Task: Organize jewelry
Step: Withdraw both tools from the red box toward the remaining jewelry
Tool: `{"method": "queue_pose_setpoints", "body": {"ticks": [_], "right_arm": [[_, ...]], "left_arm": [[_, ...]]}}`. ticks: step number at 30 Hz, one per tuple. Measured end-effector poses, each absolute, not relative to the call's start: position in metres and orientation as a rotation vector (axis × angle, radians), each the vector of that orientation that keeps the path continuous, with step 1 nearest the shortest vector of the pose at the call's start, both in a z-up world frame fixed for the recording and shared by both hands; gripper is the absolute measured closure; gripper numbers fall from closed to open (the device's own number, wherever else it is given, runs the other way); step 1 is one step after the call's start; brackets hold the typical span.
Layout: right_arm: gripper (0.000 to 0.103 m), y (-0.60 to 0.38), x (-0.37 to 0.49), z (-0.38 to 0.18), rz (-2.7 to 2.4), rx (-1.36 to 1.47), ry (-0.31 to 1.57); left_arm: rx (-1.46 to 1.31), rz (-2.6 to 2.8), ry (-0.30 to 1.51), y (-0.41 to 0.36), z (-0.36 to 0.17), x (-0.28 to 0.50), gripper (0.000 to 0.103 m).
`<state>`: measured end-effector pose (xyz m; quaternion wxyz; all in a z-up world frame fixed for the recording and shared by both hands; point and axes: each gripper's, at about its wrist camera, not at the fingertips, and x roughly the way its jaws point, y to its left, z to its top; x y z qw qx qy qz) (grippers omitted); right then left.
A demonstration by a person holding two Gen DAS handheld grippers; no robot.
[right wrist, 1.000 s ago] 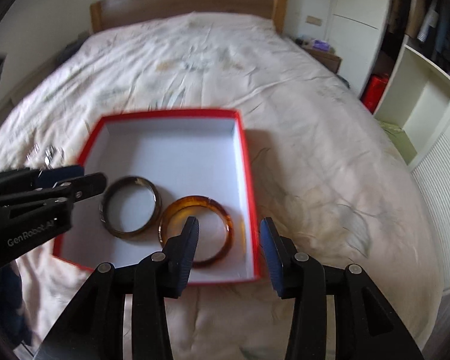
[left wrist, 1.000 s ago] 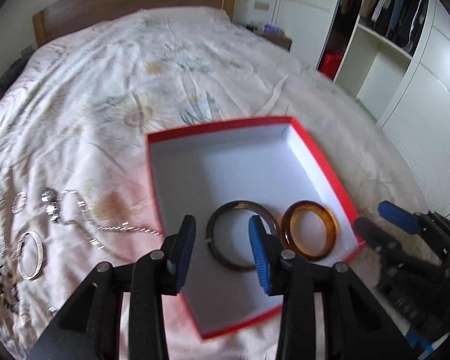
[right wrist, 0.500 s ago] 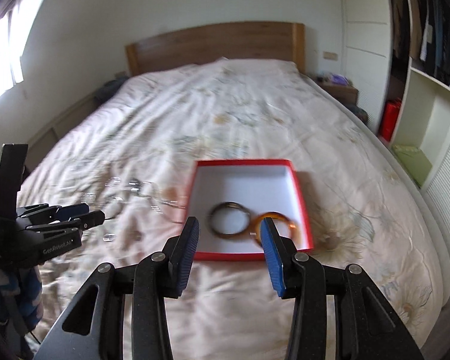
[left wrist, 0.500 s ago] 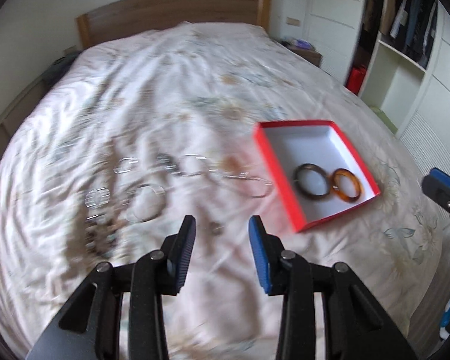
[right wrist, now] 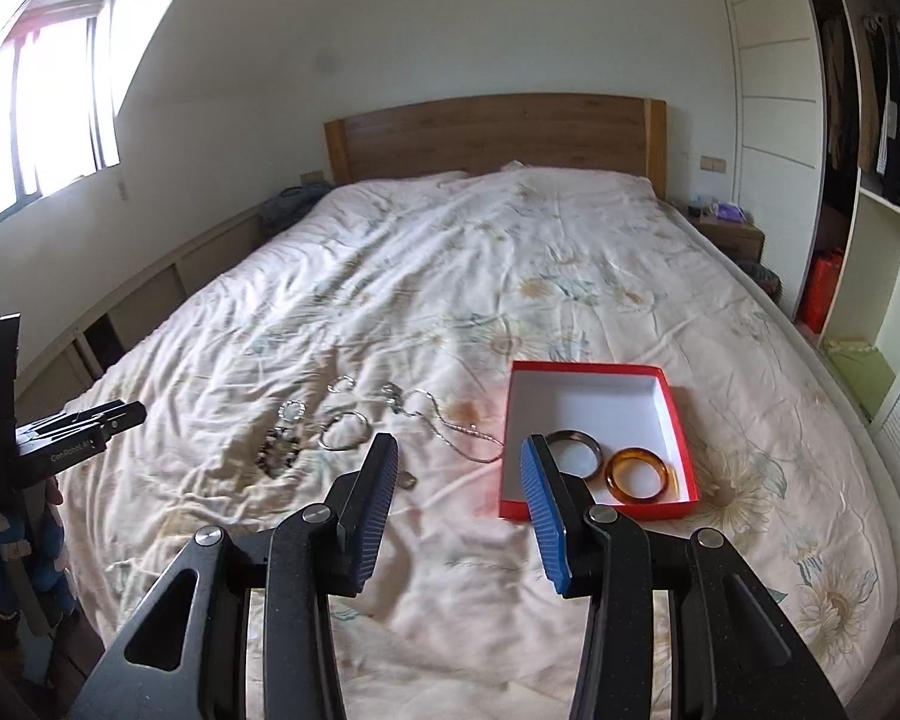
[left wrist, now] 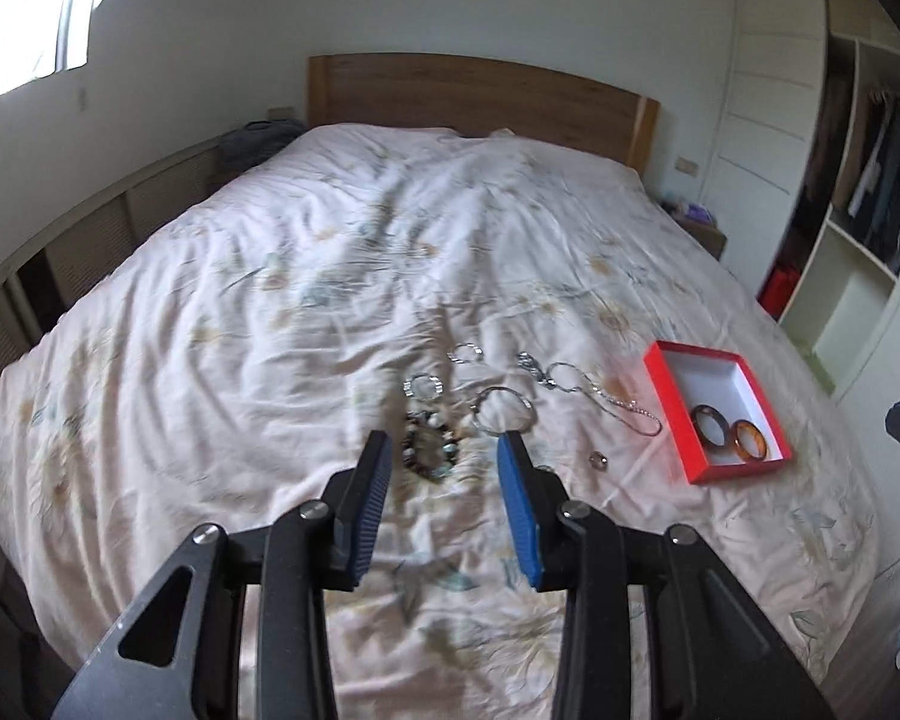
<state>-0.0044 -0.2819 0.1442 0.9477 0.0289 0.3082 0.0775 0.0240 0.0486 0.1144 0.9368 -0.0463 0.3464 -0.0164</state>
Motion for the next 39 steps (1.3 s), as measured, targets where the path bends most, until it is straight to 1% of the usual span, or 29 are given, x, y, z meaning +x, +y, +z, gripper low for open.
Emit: {"method": "queue_pose_setpoints", "body": {"ticks": [5,12,20,28,39], "right_arm": [[0.06,-0.272,-0.017,0.156,0.182,0.064,0.599],[0.06,-0.261,-0.016,0.153,0.22,0.056,0.598],[0.06,-0.262,0.005,0.123,0.238,0.077,0.665],[0.06,-0.267,0.033,0.092,0.249,0.101,0.736],[0.06,-0.254,0.075,0.047,0.329,0.113,0.84]], "left_arm": [[-0.135,0.002,0.704,0.072,0.116,0.001,0.068],[-0.18,0.035,0.72,0.095,0.112,-0.014,0.068],[-0.181,0.063,0.767,0.094,0.088,-0.006,0.068],[-0.184,0.059,0.859,0.082,0.048,0.016,0.068],[-0.19,0.045,0.945,0.071,0.011,0.049,0.068]]}}
